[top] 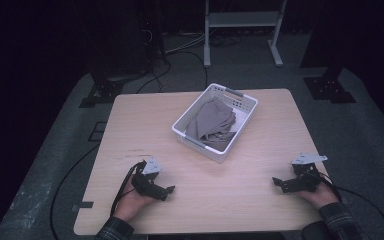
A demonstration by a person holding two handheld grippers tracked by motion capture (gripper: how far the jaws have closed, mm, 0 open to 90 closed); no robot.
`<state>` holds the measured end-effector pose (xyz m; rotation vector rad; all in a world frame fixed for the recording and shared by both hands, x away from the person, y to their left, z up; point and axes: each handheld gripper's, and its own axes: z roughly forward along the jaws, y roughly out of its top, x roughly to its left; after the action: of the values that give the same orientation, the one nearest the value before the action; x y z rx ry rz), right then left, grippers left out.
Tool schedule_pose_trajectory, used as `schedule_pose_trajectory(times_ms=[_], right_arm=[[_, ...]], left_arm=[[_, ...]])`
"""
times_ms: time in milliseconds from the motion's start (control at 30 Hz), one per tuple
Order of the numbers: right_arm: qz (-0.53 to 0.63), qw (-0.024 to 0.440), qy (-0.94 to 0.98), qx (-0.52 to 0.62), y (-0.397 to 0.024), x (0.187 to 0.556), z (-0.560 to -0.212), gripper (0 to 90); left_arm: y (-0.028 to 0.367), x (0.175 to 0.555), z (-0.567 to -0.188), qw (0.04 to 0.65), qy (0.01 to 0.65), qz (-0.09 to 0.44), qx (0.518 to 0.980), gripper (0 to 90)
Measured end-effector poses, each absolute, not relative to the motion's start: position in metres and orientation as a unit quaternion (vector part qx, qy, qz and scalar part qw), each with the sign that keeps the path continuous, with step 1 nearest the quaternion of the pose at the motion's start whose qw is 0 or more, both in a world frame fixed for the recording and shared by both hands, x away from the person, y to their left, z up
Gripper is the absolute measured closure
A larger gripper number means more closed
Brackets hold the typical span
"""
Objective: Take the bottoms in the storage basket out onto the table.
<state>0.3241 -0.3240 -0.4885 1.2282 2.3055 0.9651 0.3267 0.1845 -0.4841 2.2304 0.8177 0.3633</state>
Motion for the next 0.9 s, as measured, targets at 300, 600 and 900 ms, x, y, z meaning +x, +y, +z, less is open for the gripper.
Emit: schedule_pose_trajectory(times_ms=[300, 600, 900], right_arm=[[0.341, 0.177, 0.815, 0.434, -0.324, 0.324, -0.488, 0.0], [0.341, 0.176, 0.816, 0.433, -0.324, 0.323, -0.488, 0.0], [0.341, 0.176, 0.816, 0.432, -0.324, 0.323, -0.488, 0.0]], left_arm=[[0.184, 0.33, -0.48, 0.349, 0.326, 0.145, 0.867, 0.0], [0.184, 0.331, -0.462, 0.377, 0.331, 0.138, 0.854, 5.0], [0.175, 0.335, -0.446, 0.385, 0.324, 0.141, 0.852, 6.2]])
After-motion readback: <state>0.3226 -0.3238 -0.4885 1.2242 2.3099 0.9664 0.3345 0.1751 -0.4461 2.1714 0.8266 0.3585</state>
